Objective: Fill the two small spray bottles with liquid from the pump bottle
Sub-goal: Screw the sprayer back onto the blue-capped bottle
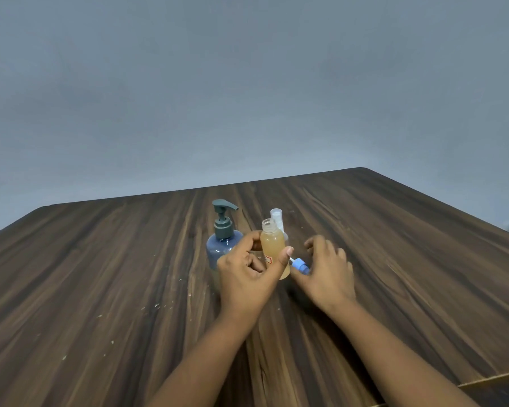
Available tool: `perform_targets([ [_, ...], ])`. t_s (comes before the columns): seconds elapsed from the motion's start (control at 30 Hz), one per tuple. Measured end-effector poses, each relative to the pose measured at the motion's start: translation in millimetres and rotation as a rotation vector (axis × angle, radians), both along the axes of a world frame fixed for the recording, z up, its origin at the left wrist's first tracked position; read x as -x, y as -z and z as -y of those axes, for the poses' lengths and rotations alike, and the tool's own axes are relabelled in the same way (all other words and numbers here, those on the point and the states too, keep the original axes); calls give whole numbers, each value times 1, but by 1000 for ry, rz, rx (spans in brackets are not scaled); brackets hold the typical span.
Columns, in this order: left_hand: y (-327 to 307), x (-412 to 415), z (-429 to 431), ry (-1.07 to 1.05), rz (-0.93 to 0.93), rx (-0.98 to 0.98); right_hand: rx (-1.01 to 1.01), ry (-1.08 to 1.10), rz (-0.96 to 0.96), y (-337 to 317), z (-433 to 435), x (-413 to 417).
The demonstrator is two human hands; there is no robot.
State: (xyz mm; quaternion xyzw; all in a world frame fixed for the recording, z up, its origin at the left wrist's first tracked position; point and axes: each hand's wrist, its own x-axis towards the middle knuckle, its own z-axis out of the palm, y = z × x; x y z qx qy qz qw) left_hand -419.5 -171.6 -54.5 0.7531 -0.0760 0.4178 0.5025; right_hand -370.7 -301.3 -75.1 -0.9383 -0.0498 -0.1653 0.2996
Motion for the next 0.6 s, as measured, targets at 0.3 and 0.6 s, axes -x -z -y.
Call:
perform_targets([
  [0.3,13,-4,9,48,-127,12,-162,158,181,-1,6,-3],
  [0.6,20,-7,10,115,-213,-38,-1039,-288,742,-12,11,-2],
])
